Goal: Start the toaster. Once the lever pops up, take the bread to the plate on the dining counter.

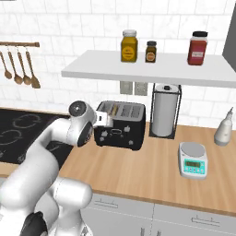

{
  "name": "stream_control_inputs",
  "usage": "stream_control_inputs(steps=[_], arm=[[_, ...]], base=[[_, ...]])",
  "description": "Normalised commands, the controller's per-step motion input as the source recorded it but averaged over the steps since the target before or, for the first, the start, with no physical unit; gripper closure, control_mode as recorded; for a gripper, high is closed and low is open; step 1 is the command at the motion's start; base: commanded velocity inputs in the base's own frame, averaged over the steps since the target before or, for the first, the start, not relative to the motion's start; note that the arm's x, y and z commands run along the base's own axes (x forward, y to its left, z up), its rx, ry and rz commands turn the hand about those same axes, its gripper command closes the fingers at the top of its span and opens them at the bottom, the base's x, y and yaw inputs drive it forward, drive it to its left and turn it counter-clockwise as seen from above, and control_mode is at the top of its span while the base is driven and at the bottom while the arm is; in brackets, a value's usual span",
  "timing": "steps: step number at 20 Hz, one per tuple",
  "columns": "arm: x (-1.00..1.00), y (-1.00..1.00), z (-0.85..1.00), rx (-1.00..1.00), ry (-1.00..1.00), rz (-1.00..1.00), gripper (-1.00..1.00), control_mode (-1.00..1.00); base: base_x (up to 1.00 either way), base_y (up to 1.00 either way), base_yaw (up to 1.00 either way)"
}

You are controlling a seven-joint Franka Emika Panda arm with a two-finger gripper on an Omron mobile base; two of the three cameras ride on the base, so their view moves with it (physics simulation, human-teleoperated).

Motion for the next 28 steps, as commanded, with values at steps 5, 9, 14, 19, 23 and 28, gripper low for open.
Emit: stream_control_inputs(steps=[5, 9, 14, 19, 23, 28], arm=[[0.00, -0.05, 1.00, 0.00, -0.02, -0.08, -1.00, -1.00], [-0.02, -0.29, 1.00, 0.04, 0.05, -0.07, -1.00, -1.00], [-0.15, -0.28, 0.95, 0.16, 0.08, 0.00, -1.00, -1.00], [-0.22, -0.08, 0.58, 0.13, 0.00, 0.00, -1.00, -1.00], [-0.04, 0.00, 0.15, 0.02, 0.00, 0.00, -1.00, -1.00], [0.00, 0.00, 0.00, 0.00, 0.00, 0.00, -1.00, -1.00]], base=[[0.00, 0.00, 0.00], [0.00, 0.00, 0.00], [0.00, 0.00, 0.00], [0.00, 0.00, 0.00], [0.00, 0.00, 0.00], [0.00, 0.00, 0.00]])
